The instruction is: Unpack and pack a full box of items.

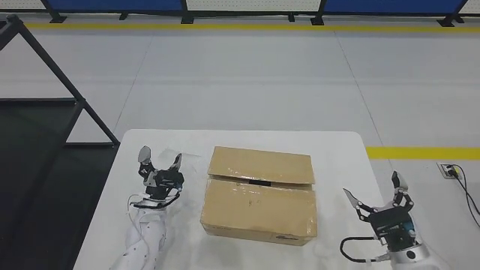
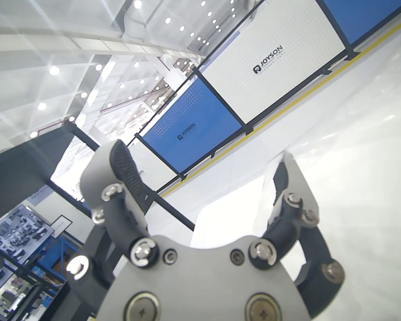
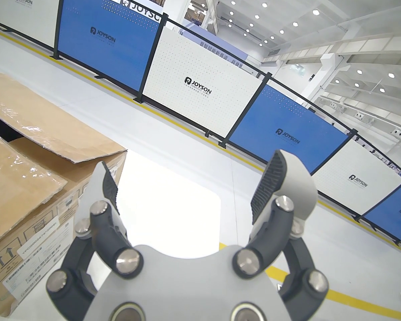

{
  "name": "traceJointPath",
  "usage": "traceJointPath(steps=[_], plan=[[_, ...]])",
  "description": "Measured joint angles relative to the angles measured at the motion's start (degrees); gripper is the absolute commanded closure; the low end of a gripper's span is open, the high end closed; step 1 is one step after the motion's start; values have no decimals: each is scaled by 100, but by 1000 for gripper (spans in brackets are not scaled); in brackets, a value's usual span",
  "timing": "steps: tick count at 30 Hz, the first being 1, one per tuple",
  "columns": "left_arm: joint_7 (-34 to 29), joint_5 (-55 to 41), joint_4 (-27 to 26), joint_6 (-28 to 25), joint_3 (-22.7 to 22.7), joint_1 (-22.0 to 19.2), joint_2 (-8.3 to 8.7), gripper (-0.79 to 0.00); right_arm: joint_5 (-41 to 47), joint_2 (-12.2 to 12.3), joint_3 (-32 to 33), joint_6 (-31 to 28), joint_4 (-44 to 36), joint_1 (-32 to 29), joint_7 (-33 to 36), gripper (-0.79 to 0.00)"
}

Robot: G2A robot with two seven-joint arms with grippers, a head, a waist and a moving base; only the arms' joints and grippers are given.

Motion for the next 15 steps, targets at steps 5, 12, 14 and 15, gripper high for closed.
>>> traceJointPath(steps=[5, 12, 14, 15], plan=[[-40, 70, -265, 516, -84, 280, -10, -785, 6, -8, -37, -46, 73, 80, 5, -785], [-137, 245, -582, 1029, -174, 640, -19, -785, 4, -15, -77, -120, 161, 193, -26, -785], [-170, 336, -664, 1168, -196, 758, -20, -785, 1, -17, -94, -148, 184, 228, -35, -785], [-182, 357, -705, 1197, -204, 809, -21, -785, -3, -18, -103, -159, 191, 244, -39, -785]])
